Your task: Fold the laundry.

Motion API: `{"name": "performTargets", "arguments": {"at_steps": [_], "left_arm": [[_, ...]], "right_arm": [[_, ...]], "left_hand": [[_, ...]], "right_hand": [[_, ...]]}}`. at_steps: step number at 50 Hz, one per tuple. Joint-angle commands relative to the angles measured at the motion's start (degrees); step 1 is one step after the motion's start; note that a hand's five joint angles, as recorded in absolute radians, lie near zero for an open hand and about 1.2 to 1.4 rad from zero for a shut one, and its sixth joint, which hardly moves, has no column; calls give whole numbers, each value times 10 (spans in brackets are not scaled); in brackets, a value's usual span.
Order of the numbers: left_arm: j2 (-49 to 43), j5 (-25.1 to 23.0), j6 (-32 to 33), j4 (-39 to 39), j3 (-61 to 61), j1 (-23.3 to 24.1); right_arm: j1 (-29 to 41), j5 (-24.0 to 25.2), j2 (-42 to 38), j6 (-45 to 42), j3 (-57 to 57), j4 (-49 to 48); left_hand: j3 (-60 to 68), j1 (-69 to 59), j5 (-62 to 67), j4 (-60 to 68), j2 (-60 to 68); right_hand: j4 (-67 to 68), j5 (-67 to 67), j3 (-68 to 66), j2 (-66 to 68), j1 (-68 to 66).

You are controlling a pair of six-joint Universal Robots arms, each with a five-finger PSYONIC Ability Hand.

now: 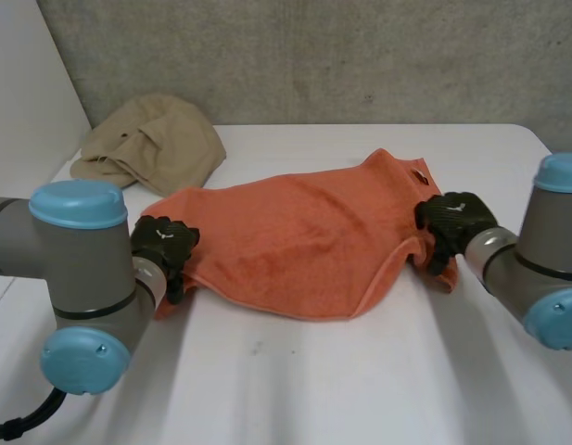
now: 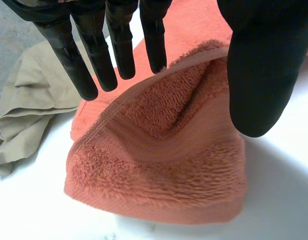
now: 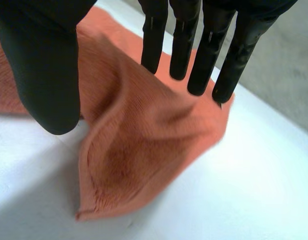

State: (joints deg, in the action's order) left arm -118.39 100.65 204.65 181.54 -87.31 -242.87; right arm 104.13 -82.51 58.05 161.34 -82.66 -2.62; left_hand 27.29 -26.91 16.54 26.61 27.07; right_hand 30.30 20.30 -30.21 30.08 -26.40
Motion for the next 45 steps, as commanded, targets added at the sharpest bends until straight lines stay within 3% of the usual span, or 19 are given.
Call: {"name": "performTargets", "arguments": {"at_steps": [1, 12, 19, 28, 34, 42, 45], "left_arm": [[15, 0, 1, 6, -22, -3], [51, 13, 2, 44, -81, -13], [74, 20, 2, 55, -98, -18], [72, 20, 2, 55, -100, -30], [70, 18, 1, 55, -100, -35], [69, 15, -9, 51, -101, -40], [70, 15, -22, 50, -103, -41]], "right_arm": [[-44, 6, 21, 74, -38, -1], [-92, 34, 27, 90, -39, 29], [-89, 43, 14, 99, -35, 51], [-88, 88, -31, 176, -2, 53], [-87, 85, -54, 186, 21, 53], [-84, 79, -94, 187, 59, 52], [-84, 74, -100, 187, 66, 53]], "left_hand": [[14, -18, 22, 21, 16], [19, -23, 27, 26, 21], [23, -26, 30, 29, 25], [28, -32, 35, 35, 30], [39, -43, 47, 46, 42], [71, -75, 79, 78, 74], [71, -75, 79, 78, 74]], "right_hand": [[-56, -56, 55, -53, 17], [-46, -46, 45, -44, 7], [8, 8, -9, 10, -47], [8, 8, -9, 10, -47], [30, 30, -31, 32, -69], [179, 179, -180, 182, -218], [420, 420, -420, 422, -459]]}}
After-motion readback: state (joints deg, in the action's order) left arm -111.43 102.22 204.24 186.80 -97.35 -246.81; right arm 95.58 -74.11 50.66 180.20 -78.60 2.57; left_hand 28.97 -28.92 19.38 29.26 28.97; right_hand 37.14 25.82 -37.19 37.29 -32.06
